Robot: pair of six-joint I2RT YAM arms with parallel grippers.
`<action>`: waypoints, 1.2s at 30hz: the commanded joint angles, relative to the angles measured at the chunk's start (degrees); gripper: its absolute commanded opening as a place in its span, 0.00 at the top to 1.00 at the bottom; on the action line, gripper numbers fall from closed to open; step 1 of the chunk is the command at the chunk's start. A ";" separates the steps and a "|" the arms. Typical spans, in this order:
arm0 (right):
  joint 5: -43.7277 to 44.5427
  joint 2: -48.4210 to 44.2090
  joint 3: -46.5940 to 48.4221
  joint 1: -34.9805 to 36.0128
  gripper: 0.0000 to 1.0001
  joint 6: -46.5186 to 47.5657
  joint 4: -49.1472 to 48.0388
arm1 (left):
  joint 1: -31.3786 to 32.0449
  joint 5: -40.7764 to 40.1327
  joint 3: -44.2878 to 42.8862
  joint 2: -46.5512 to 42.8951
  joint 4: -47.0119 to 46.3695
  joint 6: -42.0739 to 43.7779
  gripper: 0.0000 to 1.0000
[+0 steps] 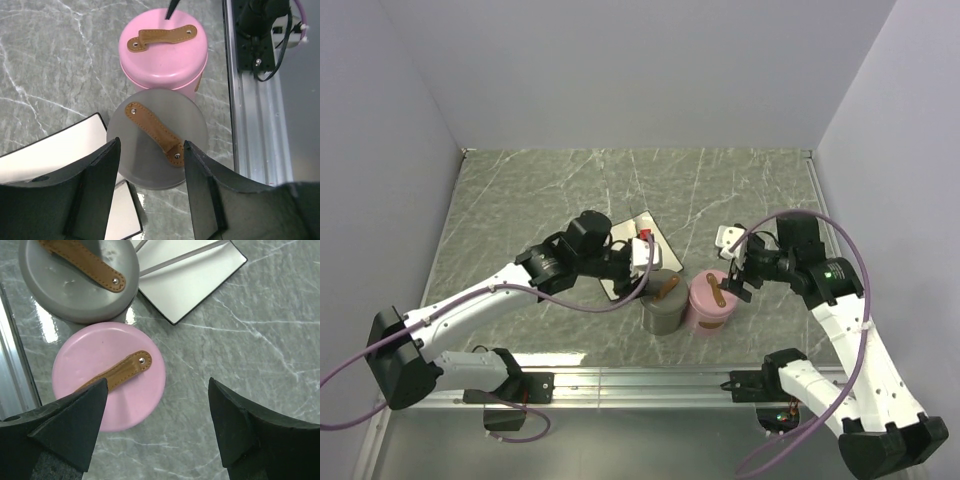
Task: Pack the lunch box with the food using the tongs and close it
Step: Adjust the packing box at the center of the board.
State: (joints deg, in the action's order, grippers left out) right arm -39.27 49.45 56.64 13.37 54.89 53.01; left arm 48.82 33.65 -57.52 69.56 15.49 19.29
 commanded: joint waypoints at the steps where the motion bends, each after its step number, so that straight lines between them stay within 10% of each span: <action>1: 5.16 -1.72 -1.26 2.01 0.12 -4.53 -4.58 | 2.41 -2.71 -0.49 0.49 -2.57 4.17 0.41; 21: 10.44 -2.43 -9.53 8.25 0.13 -5.15 -6.43 | 5.24 -4.56 3.91 6.38 -1.51 8.75 0.44; 36: 6.66 -5.33 3.64 8.17 0.09 -16.38 -9.16 | 1.38 -1.39 -4.71 -2.84 0.69 -1.79 0.34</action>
State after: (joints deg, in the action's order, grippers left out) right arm -31.27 45.67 55.96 21.12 43.05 45.95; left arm 52.42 30.52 -58.87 71.24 17.82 21.65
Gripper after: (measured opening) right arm 0.904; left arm 0.652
